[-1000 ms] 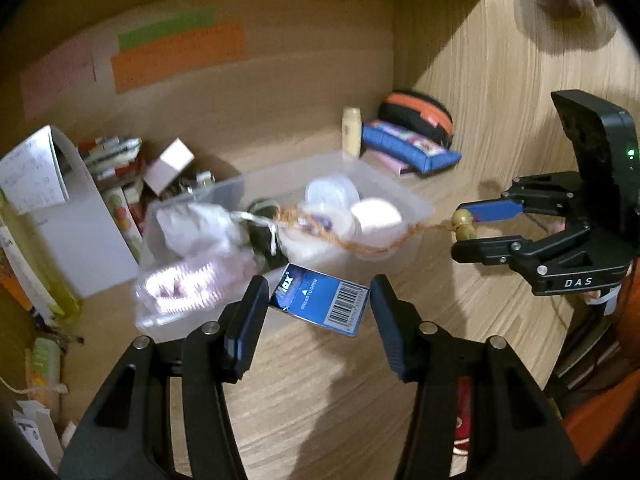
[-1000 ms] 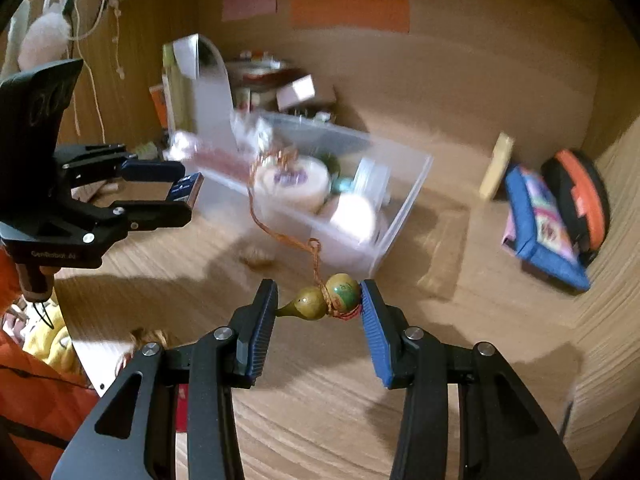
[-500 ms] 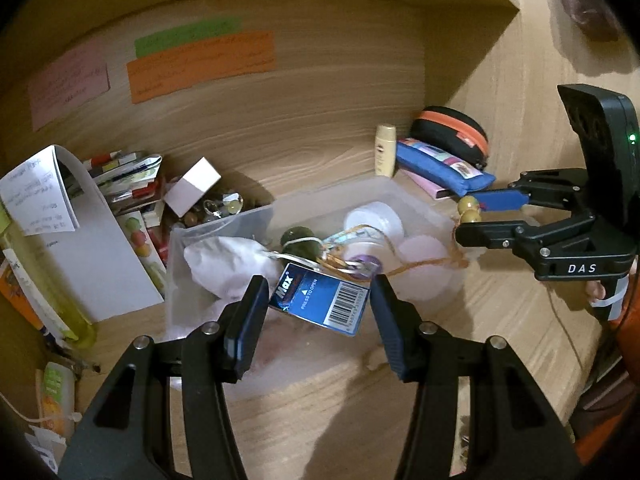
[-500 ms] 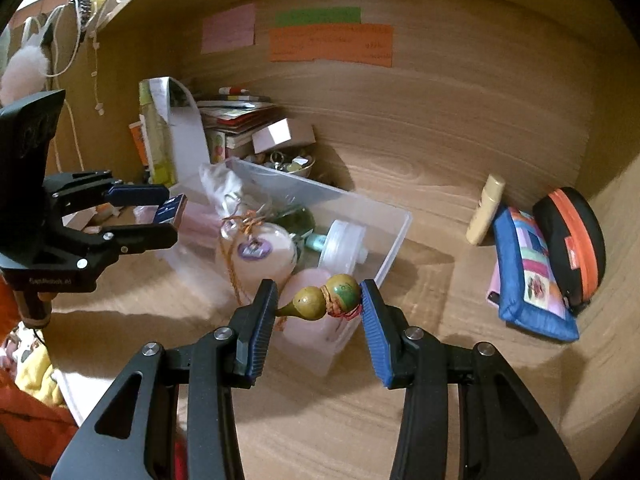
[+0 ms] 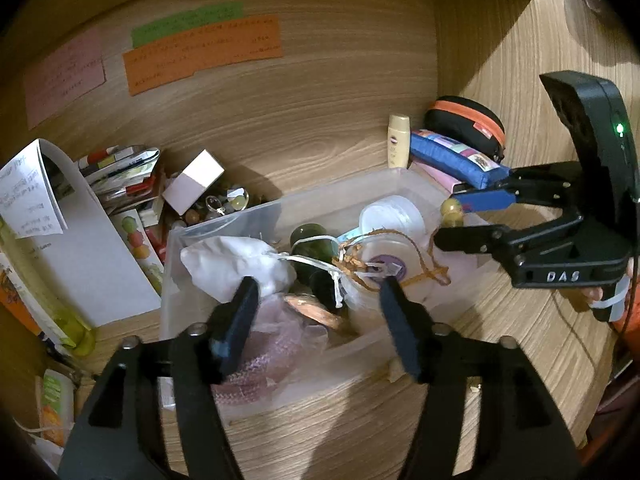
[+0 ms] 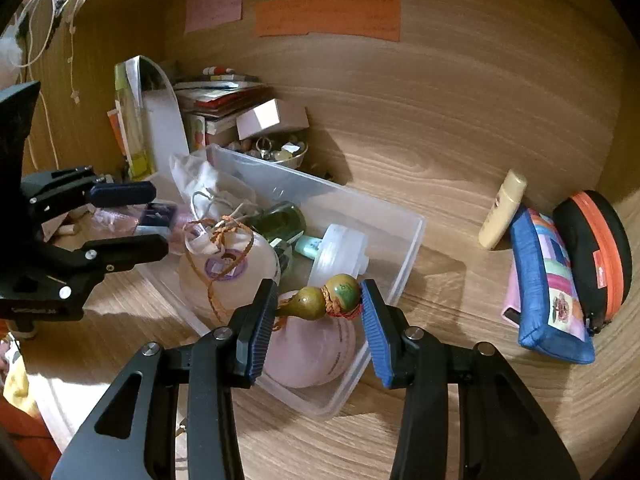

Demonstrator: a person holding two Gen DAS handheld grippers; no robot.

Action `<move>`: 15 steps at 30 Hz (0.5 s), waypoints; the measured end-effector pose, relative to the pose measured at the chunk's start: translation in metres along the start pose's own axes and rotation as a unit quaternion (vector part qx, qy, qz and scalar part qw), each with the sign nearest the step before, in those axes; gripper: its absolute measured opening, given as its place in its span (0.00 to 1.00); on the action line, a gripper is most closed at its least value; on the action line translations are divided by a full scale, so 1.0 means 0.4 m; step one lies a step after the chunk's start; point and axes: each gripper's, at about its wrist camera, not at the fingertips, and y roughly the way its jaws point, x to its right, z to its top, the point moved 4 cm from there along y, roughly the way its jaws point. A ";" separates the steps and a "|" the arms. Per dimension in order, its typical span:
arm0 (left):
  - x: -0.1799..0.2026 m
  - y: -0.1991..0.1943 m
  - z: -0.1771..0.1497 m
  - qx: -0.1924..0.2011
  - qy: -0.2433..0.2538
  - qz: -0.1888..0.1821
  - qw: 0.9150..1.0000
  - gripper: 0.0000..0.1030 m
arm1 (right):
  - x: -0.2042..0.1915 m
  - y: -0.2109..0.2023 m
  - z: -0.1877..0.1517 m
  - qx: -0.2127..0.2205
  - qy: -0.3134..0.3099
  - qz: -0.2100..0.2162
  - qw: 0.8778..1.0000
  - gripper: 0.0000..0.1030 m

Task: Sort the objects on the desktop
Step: 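Carry the blue card and gourd-bead charm into the clear box and open both grippers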

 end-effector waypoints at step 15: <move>-0.060 -0.081 0.011 0.066 -0.089 0.055 0.992 0.97 | -0.018 -0.056 -0.001 0.018 0.012 -0.009 1.000 0.56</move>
